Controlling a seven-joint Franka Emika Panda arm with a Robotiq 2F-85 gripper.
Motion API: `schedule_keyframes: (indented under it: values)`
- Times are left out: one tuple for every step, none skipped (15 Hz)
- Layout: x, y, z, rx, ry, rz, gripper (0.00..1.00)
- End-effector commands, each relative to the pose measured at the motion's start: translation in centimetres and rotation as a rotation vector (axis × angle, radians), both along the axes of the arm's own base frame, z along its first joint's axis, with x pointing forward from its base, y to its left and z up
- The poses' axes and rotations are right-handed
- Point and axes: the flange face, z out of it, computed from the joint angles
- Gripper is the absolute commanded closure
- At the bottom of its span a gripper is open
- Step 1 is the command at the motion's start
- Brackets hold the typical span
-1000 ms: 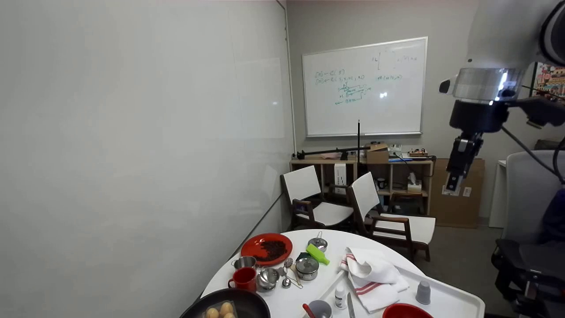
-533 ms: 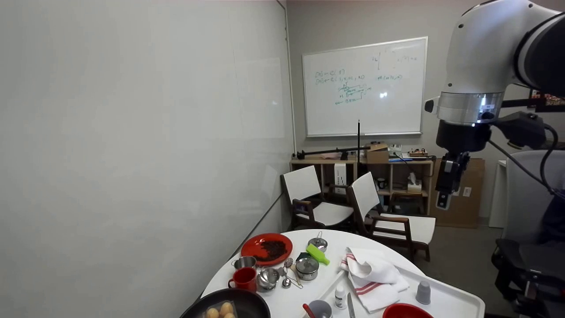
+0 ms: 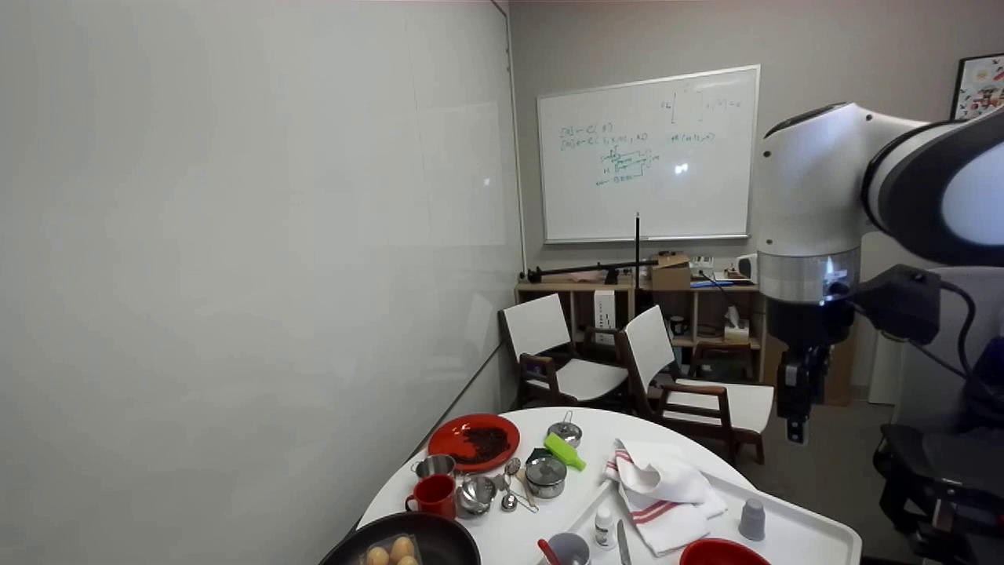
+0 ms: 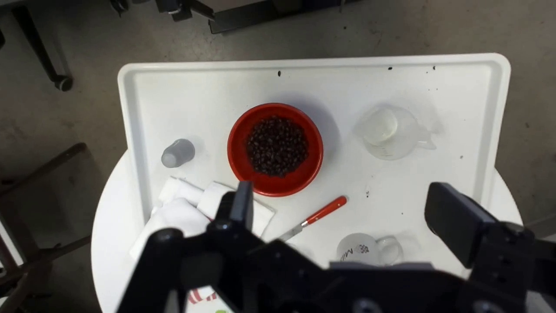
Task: Move the knife to the left of the white cup
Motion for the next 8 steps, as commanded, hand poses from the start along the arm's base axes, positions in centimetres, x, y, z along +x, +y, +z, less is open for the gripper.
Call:
schedule_keyframes:
  values:
    - [4.1, 0.2, -5.0, -0.021, 0.06, -0.011, 0.0]
    - [5.1, 0.3, -6.3, -0.06, 0.047, -0.04, 0.0]
    - [6.3, 0.3, -7.4, -0.09, 0.036, -0.057, 0.0]
    - [7.6, -0.7, -8.2, -0.133, 0.006, -0.077, 0.0]
    - [8.9, -0.8, -9.1, -0.171, -0.005, -0.093, 0.0]
    - [10.3, -1.5, -9.6, -0.228, -0.034, -0.112, 0.0]
    - [11.6, -1.5, -10.7, -0.28, -0.049, -0.122, 0.0]
    - [12.6, -1.2, -12.4, -0.325, -0.057, -0.14, 0.0]
